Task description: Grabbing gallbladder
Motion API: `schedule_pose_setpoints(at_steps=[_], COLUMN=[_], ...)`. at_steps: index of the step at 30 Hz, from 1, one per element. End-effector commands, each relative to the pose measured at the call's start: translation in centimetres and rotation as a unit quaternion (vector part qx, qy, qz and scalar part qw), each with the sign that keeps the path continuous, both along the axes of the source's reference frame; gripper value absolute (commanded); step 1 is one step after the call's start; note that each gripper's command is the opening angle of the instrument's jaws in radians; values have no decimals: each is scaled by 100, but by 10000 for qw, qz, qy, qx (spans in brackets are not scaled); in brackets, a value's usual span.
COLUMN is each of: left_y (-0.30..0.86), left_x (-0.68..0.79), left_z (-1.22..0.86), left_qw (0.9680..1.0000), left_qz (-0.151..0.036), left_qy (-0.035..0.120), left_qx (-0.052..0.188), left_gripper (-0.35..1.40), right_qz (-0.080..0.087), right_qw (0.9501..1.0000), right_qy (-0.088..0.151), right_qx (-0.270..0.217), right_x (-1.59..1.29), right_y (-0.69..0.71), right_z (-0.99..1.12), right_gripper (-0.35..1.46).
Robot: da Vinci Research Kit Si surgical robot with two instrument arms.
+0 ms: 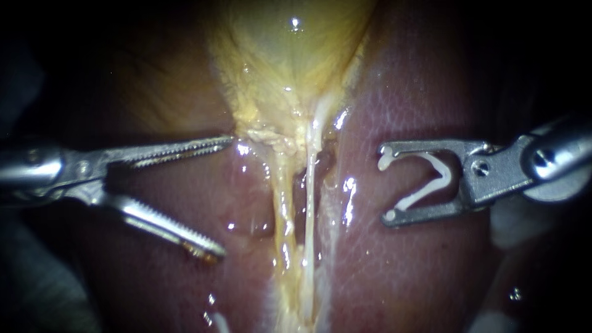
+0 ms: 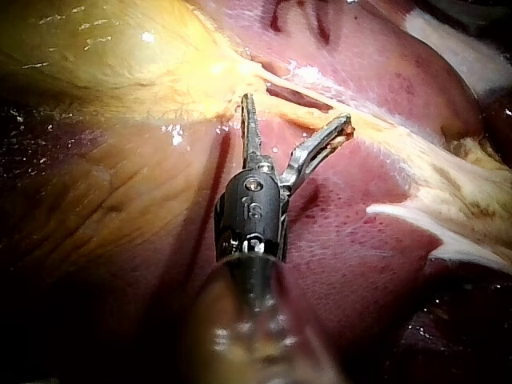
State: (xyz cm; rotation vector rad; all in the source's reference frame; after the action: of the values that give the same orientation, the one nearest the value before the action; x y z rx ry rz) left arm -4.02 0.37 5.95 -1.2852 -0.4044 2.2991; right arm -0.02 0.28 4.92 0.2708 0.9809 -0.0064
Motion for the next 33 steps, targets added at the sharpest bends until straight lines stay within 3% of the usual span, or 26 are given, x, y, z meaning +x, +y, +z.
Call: schedule_pose_setpoints(at_steps=[1,4,8,12,17,21,27,33], left_y=[0,3,16,34,57,71,89,91], left_x=[0,2,4,5,0,-10,-30,-39], left_z=[0,-2,-4,-7,-4,7,27,38], left_qw=[10000,9994,9989,9975,9947,9942,9929,9916], left_qz=[-18,-147,-134,-212,-71,-72,-37,-31], left_qy=[-1,35,112,391,759,807,935,1041], left_qx=[30,303,434,554,694,710,739,768], left_gripper=[111,109,106,103,96,91,67,56], right_qz=[0,0,0,0,0,-1,-3,-3], right_qw=[10000,10000,10000,10000,10000,10000,10000,10000], right_qy=[-1,0,0,0,0,0,1,1], right_qx=[0,0,0,0,0,0,0,0], right_x=[0,0,0,0,0,0,0,0], right_y=[0,0,0,0,0,0,-1,-1], right_z=[0,0,0,0,0,0,0,0], right_gripper=[49,49,49,49,49,49,49,49])
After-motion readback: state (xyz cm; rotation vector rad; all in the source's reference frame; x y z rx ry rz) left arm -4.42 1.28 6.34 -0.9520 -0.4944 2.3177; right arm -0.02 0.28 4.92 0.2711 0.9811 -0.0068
